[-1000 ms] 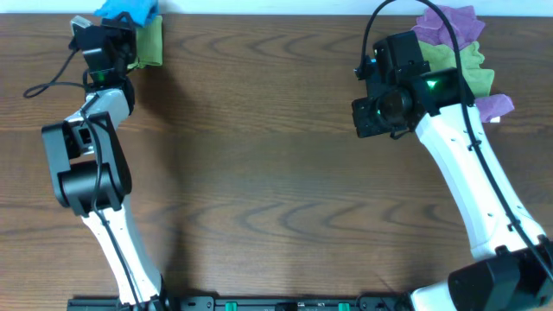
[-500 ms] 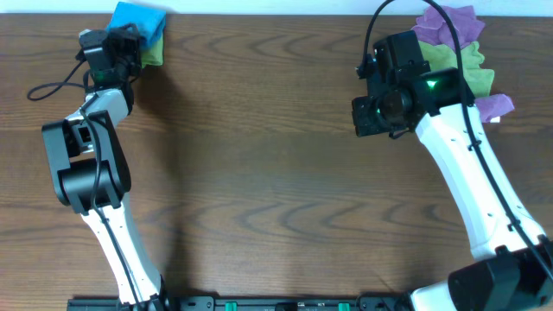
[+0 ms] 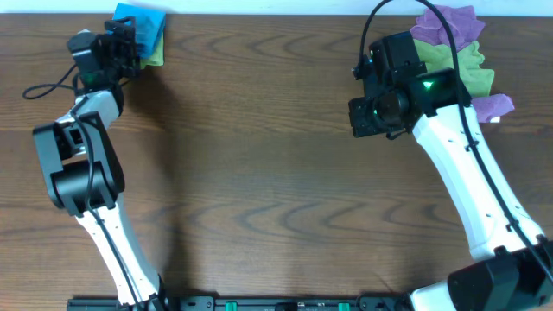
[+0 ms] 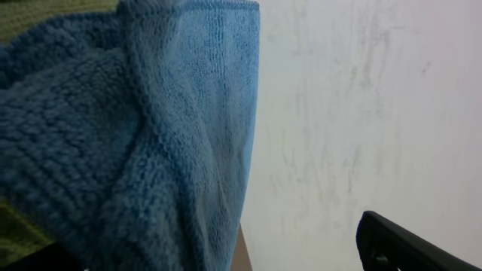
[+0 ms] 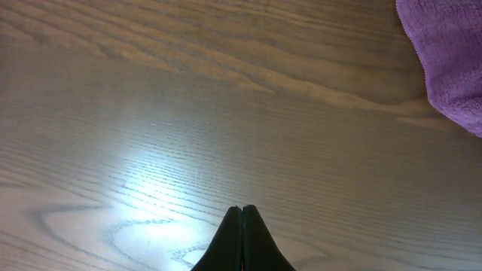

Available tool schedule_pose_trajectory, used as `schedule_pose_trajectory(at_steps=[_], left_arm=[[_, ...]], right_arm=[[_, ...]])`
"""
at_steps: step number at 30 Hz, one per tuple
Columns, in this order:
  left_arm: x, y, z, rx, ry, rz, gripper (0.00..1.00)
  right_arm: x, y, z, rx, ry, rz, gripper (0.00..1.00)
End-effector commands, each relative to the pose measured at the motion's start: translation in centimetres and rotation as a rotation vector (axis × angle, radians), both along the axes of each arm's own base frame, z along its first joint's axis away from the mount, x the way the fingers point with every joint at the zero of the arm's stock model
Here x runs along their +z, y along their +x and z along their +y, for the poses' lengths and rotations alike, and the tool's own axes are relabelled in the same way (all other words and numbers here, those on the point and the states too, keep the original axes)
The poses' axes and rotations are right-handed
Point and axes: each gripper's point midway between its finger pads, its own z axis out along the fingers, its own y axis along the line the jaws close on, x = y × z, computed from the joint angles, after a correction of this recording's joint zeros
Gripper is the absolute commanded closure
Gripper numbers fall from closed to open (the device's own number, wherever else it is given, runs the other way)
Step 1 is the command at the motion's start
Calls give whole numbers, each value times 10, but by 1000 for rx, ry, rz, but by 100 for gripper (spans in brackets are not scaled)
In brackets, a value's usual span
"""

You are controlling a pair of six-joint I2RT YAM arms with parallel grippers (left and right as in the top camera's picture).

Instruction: Fold the cloth

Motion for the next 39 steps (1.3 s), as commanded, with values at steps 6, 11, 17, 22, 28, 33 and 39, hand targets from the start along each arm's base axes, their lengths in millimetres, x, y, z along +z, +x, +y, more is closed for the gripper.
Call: schedule_pose_trajectory(at_steps=[6, 11, 17, 22, 28, 33, 39], left_arm=[[23, -10, 6, -73, -32, 1, 5], [33, -20, 2, -108, 29, 35, 5], [54, -32, 3, -122, 102, 51, 5], [61, -50, -1, -167, 161, 105, 5], [75, -93, -14, -298, 328, 199, 5], [97, -143, -25, -423, 503, 273, 4], [160, -221, -43, -506, 723, 297, 5]], right_arm=[[13, -2, 13, 19, 17, -33, 99], [13, -4, 16, 29, 17, -32, 99], [13, -7, 15, 29, 15, -21, 99], [11, -11, 13, 30, 7, -3, 99], [25, -19, 8, 90, -17, -39, 66], [53, -26, -17, 67, -102, -134, 24], [93, -54, -46, 76, -158, -238, 11]])
